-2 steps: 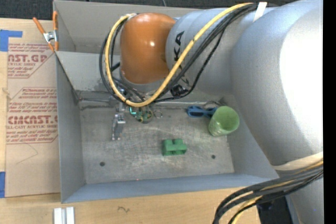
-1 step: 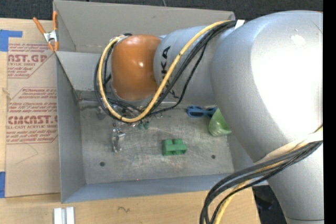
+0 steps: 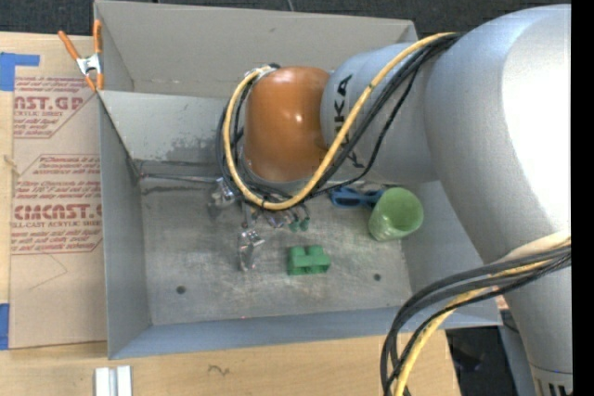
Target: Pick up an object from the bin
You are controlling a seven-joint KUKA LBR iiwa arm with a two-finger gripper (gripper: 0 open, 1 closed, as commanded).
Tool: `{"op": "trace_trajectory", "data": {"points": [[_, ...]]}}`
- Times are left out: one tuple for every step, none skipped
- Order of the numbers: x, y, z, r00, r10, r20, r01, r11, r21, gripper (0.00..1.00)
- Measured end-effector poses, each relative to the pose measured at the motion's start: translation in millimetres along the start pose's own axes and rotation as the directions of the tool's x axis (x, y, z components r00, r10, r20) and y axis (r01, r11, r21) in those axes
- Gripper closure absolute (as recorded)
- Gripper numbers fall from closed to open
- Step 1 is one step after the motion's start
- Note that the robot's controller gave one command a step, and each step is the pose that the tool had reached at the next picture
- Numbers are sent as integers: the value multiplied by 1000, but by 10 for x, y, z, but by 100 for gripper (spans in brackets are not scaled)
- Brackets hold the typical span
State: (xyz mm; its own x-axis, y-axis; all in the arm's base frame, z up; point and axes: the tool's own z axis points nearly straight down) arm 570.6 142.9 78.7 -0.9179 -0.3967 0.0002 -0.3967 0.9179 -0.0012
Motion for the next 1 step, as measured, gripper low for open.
{"op": "trace_trajectory", "data": {"points": [[137,-743,25,989,-146,5,146,989,0,0]]}}
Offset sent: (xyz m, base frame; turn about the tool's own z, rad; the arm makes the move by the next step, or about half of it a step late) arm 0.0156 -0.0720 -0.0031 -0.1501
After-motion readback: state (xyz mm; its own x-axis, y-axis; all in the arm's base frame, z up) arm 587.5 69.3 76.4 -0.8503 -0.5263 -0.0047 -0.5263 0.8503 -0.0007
